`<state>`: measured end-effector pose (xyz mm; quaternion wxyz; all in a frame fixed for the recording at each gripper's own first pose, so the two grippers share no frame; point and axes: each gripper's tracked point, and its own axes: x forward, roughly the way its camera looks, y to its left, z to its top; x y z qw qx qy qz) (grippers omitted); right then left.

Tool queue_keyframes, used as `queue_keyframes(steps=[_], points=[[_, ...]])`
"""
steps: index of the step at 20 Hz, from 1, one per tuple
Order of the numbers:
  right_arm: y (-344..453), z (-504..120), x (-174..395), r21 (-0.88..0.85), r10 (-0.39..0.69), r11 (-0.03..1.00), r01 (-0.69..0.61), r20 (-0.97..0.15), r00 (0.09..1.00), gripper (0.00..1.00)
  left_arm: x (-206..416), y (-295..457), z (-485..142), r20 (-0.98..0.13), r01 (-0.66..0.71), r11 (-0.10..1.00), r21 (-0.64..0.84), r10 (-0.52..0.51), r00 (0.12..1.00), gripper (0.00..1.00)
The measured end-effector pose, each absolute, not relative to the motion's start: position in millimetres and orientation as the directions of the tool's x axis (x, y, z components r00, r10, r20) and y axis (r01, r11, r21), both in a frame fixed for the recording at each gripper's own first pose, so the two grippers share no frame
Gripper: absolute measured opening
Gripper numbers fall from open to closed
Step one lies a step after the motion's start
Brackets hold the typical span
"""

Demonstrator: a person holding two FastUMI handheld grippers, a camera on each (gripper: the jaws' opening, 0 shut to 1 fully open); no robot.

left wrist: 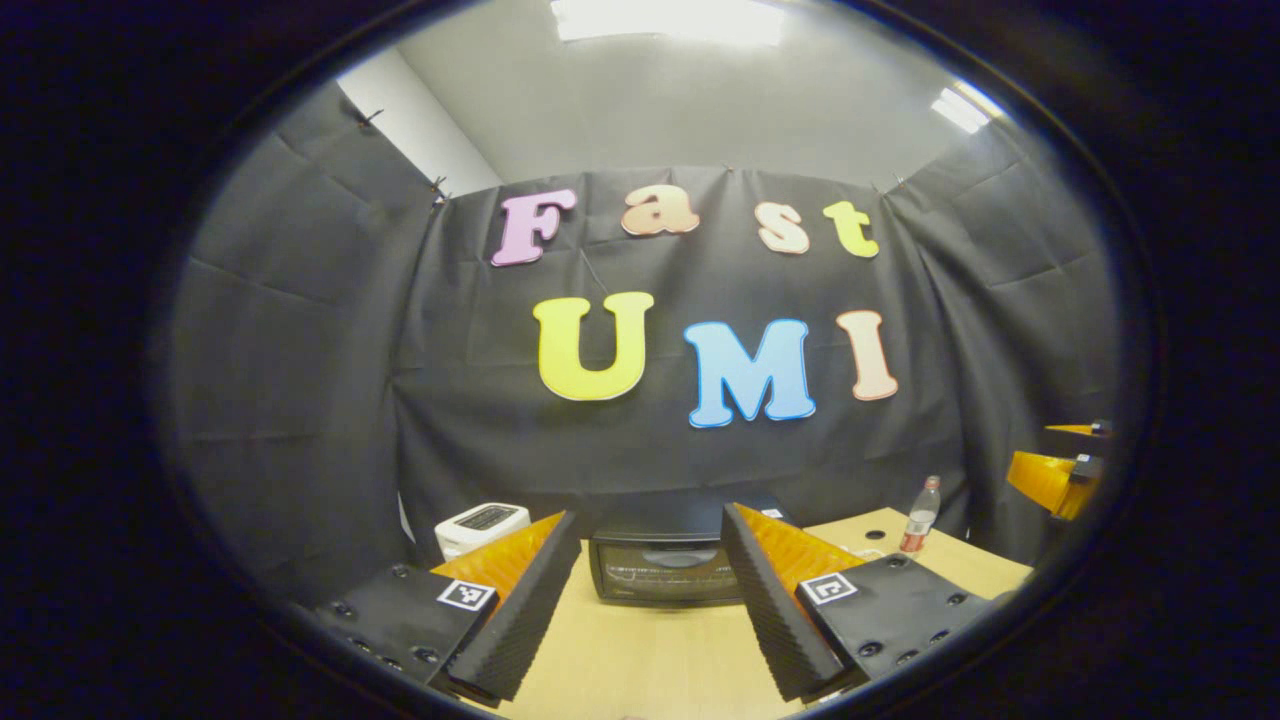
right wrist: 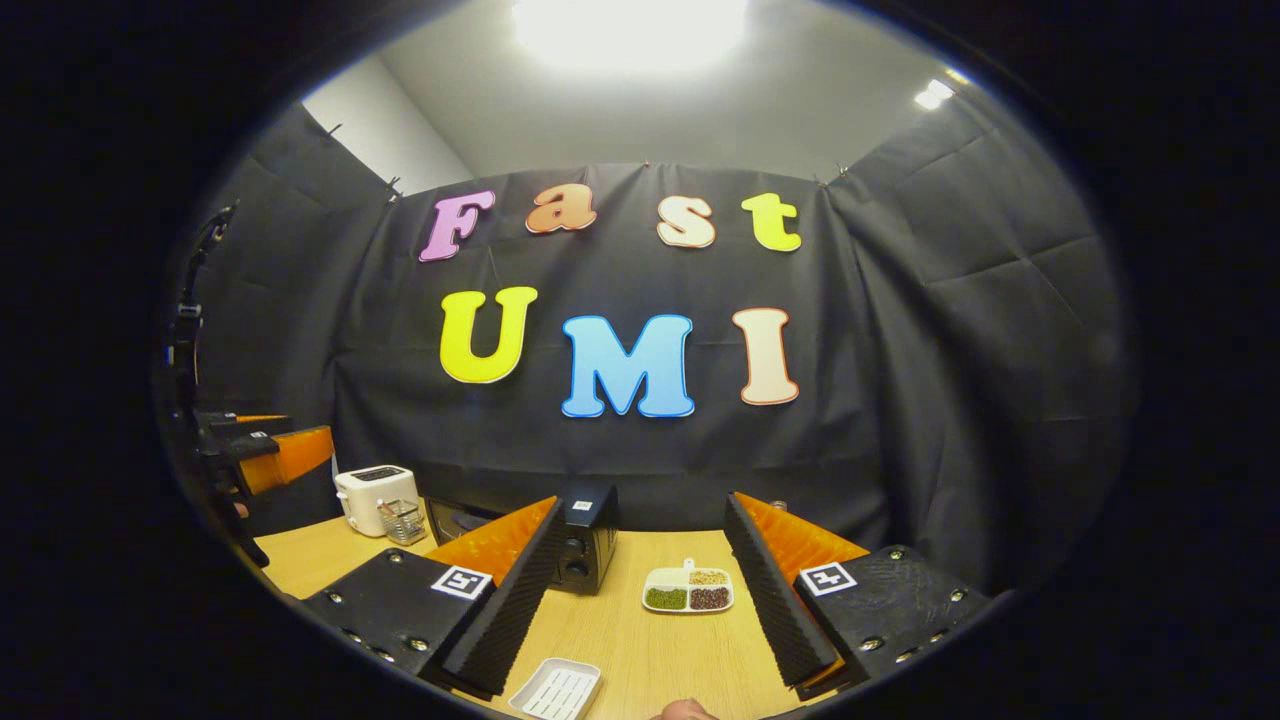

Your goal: Open the electric oven with the left hand, put the food in, and close the electric oven.

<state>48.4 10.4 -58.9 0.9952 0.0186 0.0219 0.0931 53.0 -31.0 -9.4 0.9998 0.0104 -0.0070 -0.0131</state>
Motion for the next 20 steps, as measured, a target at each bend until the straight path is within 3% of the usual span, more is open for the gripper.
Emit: queue_keyframes(steps=[5,7,9,11,18,19,20], points=[[25.1,-40.6,31.0,0.036,0.197,0.98,-0.197,0.017,0.98,0.96,14.8,-12.1,-0.9,0.022,0.005,1.0,0.006,-0.005,1.0,0.9],[34.0,-35.8,25.8,0.042,0.197,0.979,-0.198,0.022,0.98,0.96,4.6,-0.7,3.1,0.022,0.004,1.0,0.006,-0.005,1.0,0.9],[43.1,-32.7,20.0,0.049,0.196,0.979,-0.197,0.024,0.98,0.96,-6.6,12.0,6.4,0.032,0.006,1.0,0.014,-0.007,0.999,0.99],[48.9,-30.2,15.2,0.04,0.188,0.981,-0.188,0.022,0.982,0.96,-12.8,19.0,5.6,0.022,0.013,1.0,0.017,-0.013,1.0,0.95],[57.7,-21.3,-2.0,0.021,0.177,0.984,-0.178,0.022,0.984,0.96,-22.6,31.4,20.3,0.059,0.016,1.0,0.009,-0.017,0.998,0.99],[56.7,-20.8,-2.7,0.017,0.174,0.985,-0.174,0.023,0.985,0.96,-23.1,30.5,20.1,0.06,0.02,1.0,0.006,-0.02,0.998,0.9],[56.4,-20.1,-3.8,0.015,0.169,0.985,-0.169,0.022,0.985,0.96,-23.8,30.9,20.7,0.06,0.023,1.0,0.001,-0.023,0.998,0.9]])
